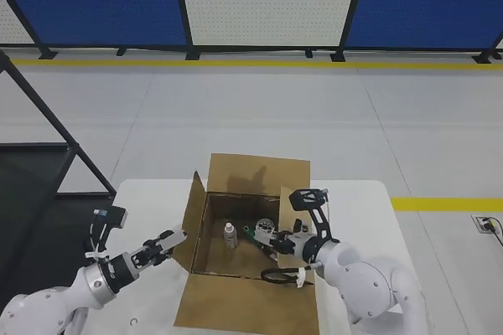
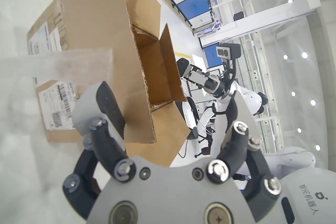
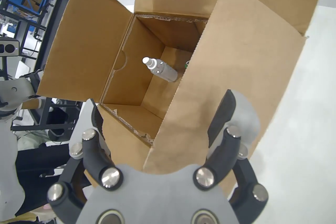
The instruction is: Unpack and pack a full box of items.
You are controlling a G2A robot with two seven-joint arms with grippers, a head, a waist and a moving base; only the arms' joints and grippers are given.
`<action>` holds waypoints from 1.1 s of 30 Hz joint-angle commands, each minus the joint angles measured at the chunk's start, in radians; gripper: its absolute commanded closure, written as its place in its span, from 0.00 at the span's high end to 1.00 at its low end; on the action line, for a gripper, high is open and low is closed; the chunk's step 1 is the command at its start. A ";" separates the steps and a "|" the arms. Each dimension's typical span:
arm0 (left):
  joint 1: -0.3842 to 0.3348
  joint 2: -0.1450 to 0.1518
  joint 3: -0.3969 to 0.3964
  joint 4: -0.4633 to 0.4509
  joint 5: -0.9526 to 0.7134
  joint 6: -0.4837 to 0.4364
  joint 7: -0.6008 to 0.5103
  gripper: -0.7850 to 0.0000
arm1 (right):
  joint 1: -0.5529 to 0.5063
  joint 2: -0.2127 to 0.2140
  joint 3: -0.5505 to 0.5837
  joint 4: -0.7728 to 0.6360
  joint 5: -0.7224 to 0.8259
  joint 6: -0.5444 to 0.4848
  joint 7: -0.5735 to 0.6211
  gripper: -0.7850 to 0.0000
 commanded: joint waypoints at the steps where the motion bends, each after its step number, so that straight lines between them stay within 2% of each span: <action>1: -0.009 0.000 0.016 -0.004 0.007 -0.003 -0.002 1.00 | 0.003 0.002 -0.003 0.005 0.017 -0.008 0.000 1.00; 13: -0.012 0.003 0.065 -0.043 0.019 -0.010 -0.007 1.00 | 0.041 0.010 -0.042 0.046 0.073 -0.012 0.005 1.00; 23: -0.015 0.006 0.100 -0.033 0.046 -0.014 -0.011 1.00 | 0.079 0.013 -0.073 0.104 0.160 -0.011 -0.003 1.00; 26: -0.017 0.006 0.119 -0.031 0.064 -0.020 -0.016 1.00 | 0.089 0.012 -0.069 0.133 0.224 -0.003 -0.025 1.00; 33: -0.040 0.005 0.174 -0.009 0.097 -0.012 -0.021 1.00 | 0.086 0.020 -0.047 0.141 0.259 0.013 -0.051 1.00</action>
